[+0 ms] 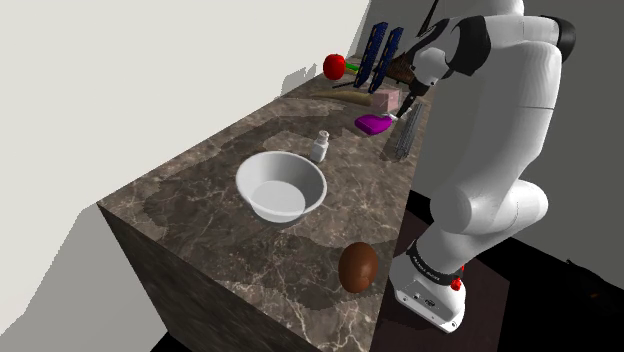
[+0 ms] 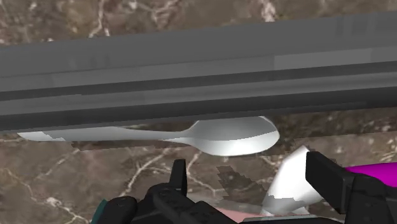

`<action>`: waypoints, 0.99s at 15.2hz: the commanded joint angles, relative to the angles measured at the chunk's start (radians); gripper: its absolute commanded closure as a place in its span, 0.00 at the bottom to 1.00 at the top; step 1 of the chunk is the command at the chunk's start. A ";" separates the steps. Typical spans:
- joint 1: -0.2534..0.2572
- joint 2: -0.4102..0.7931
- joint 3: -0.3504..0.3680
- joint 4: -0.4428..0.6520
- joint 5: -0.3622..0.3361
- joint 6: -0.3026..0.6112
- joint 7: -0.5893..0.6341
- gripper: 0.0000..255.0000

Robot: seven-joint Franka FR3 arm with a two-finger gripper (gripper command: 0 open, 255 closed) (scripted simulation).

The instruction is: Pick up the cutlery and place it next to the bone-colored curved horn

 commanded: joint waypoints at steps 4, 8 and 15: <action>0.002 -0.018 -0.007 0.006 -0.012 -0.023 0.007 0.00; 0.007 -0.065 -0.025 0.032 -0.043 -0.090 0.025 0.00; 0.007 -0.065 -0.025 0.032 -0.043 -0.090 0.025 0.00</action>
